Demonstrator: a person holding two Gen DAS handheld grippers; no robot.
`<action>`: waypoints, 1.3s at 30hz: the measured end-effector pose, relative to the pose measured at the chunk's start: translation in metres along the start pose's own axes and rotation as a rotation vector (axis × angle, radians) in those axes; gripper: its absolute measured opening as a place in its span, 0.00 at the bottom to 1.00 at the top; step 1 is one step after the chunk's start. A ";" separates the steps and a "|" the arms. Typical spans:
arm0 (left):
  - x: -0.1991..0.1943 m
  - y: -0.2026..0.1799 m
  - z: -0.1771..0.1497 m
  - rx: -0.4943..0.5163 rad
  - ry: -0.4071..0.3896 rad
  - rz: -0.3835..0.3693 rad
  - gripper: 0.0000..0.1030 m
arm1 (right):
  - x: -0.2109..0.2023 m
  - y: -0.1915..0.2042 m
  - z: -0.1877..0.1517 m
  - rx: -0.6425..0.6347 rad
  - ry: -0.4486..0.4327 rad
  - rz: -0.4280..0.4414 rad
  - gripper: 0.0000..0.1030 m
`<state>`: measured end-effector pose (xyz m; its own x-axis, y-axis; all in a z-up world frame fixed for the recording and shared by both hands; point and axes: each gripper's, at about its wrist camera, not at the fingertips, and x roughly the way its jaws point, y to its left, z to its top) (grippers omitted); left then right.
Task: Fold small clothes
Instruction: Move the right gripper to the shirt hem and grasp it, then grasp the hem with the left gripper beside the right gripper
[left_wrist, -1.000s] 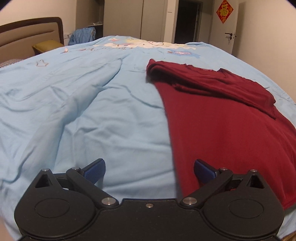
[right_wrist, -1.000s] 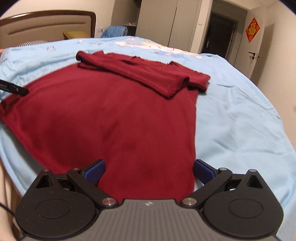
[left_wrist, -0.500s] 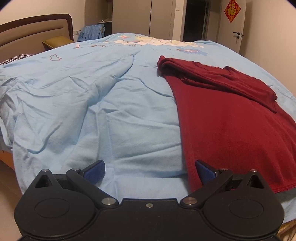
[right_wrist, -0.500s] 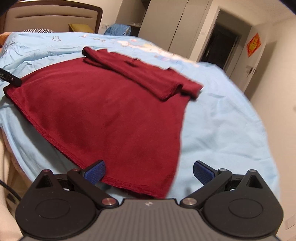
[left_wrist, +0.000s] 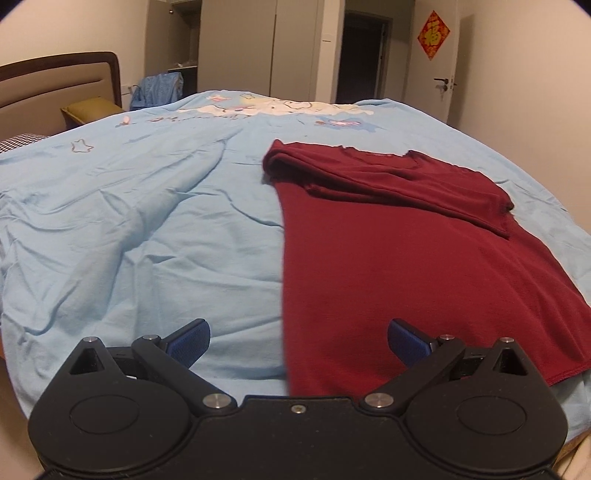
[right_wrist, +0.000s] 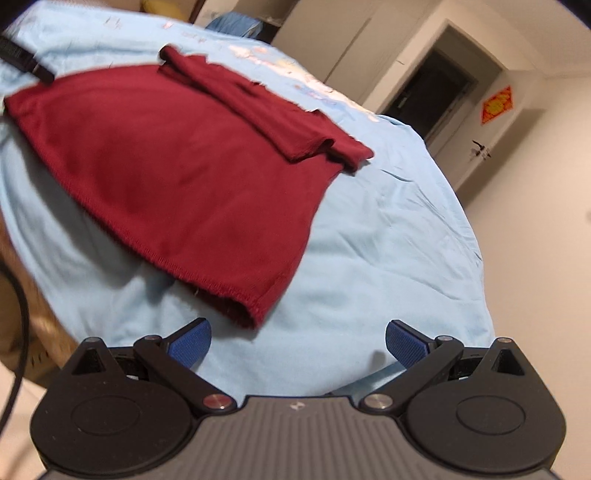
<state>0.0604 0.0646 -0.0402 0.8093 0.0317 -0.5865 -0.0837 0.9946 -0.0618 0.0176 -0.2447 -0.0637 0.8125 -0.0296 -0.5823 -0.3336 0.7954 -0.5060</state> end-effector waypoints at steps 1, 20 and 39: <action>0.000 -0.003 0.000 0.004 0.002 -0.006 0.99 | 0.002 0.004 0.000 -0.021 -0.004 -0.010 1.00; -0.020 -0.065 -0.012 0.296 -0.073 -0.171 0.99 | 0.003 0.027 0.031 -0.131 -0.211 0.054 0.32; 0.002 -0.086 -0.035 0.492 0.032 -0.053 0.99 | 0.067 -0.022 0.087 0.309 -0.182 0.168 0.11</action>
<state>0.0486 -0.0242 -0.0641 0.7859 -0.0160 -0.6181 0.2482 0.9238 0.2916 0.1210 -0.2113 -0.0364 0.8396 0.2018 -0.5043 -0.3319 0.9255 -0.1823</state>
